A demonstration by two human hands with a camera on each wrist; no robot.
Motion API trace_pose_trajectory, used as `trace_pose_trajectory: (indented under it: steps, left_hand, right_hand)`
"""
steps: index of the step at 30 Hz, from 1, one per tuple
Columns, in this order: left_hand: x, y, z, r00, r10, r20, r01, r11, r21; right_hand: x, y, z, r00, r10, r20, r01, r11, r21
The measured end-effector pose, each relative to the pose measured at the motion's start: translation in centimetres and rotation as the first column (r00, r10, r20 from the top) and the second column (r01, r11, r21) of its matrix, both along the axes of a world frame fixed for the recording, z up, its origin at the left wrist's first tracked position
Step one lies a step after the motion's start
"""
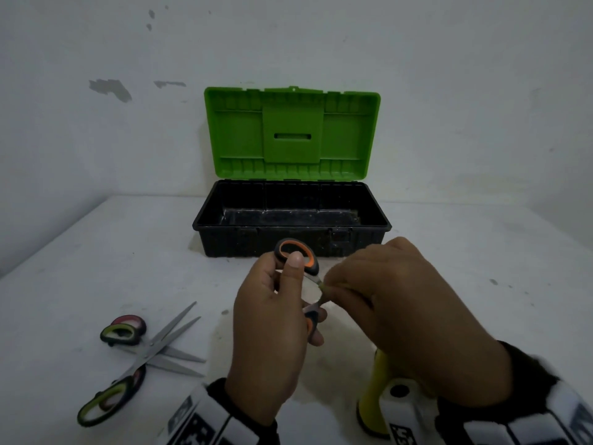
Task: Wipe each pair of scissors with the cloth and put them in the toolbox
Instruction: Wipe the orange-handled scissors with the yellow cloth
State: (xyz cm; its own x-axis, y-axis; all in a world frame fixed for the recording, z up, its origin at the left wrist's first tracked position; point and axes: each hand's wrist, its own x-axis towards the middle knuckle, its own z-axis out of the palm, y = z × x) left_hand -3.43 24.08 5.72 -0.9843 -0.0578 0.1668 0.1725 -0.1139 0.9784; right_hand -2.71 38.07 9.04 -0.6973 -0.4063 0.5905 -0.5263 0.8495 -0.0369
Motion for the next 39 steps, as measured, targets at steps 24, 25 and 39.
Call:
trace_pose_trajectory:
  steps: [24,25,39]
  left_hand:
    - [-0.4,0.1,0.2,0.998,0.059,-0.017,-0.060,0.998,-0.024]
    - [-0.5,0.1,0.3,0.998,0.052,-0.019,-0.053,0.998,-0.019]
    - [-0.5,0.1,0.2,0.999,0.015,0.031,-0.014,1.000,-0.009]
  right_hand:
    - [0.1,-0.6,-0.3,0.960,-0.062,0.273,0.193,0.854,-0.484]
    - [0.2,-1.0,-0.2,0.965,-0.025,0.261,0.149,0.872,-0.467]
    - [-0.1,-1.2,-0.6,0.949,-0.070,0.306,0.211,0.863,-0.458]
